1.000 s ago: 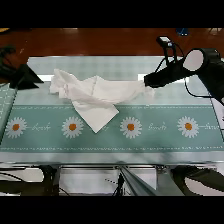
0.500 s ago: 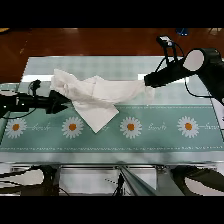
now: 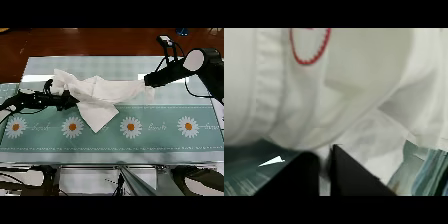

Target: Fold the shirts.

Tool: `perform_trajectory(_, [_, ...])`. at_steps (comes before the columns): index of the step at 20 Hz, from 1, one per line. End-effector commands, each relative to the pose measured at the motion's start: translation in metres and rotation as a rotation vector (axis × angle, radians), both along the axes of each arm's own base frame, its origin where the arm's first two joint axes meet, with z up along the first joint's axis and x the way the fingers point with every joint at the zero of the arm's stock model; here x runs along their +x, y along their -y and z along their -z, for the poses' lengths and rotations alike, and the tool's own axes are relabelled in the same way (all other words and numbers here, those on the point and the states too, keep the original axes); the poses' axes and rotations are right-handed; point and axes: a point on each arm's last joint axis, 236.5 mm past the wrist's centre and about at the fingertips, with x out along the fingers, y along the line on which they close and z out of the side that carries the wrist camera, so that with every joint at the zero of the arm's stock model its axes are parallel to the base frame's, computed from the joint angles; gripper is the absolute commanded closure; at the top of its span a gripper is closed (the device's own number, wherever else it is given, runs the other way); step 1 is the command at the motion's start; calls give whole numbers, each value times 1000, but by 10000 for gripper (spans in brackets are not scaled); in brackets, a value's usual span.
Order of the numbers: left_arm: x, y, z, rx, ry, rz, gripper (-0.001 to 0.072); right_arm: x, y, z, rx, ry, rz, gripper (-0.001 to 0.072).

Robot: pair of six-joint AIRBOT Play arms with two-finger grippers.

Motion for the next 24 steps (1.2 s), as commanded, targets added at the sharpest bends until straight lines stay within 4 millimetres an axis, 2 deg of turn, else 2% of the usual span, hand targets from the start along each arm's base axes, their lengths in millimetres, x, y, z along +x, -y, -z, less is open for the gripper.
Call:
perform_trajectory(1, [18, 32, -29, -97, 104, 78, 686, 2, 2, -3, -5, 14, 9, 688])
perform_trajectory(2, [20, 42, -52, -157, 147, 122, 688, 6, 5, -8, -11, 39, 18, 688])
perform_trajectory(4, [21, 51, -119, -282, 257, 206, 689, 17, 15, -31, -24, 137, 56, 688])
perform_trajectory(6, [20, 44, -217, -345, 461, 252, 690, 24, 30, -69, -32, 268, 115, 688])
perform_trajectory(8, [8, 22, -341, -323, 748, 224, 690, 21, 47, -117, -30, 405, 175, 688])
perform_trajectory(9, [-9, 10, -406, -271, 906, 203, 690, 15, 56, -142, -26, 469, 202, 688])
perform_trajectory(11, [-57, -4, -514, -118, 1185, 151, 690, -4, 76, -204, -15, 617, 257, 688])
perform_trajectory(13, [-110, -8, -595, 36, 1411, 62, 690, -30, 95, -272, -1, 777, 296, 688])
perform_trajectory(14, [-133, -7, -623, 108, 1488, 13, 690, -47, 105, -308, 9, 862, 313, 688])
perform_trajectory(16, [-177, 3, -663, 218, 1597, -62, 690, -84, 120, -369, 47, 1004, 343, 688])
perform_trajectory(17, [-192, 9, -674, 248, 1627, -78, 690, -101, 126, -392, 66, 1054, 354, 688])
perform_trajectory(18, [-207, 17, -682, 262, 1653, -81, 689, -116, 132, -409, 80, 1090, 366, 688])
perform_trajectory(19, [-219, 24, -688, 253, 1665, -79, 690, -127, 136, -418, 88, 1103, 376, 688])
perform_trajectory(20, [-227, 31, -690, 245, 1664, -67, 689, -135, 140, -419, 87, 1087, 386, 688])
perform_trajectory(22, [-232, 39, -679, 238, 1618, -26, 689, -141, 148, -395, 13, 984, 387, 688])
perform_trajectory(24, [-225, 42, -648, 249, 1481, 38, 689, -144, 166, -359, -131, 846, 397, 688])
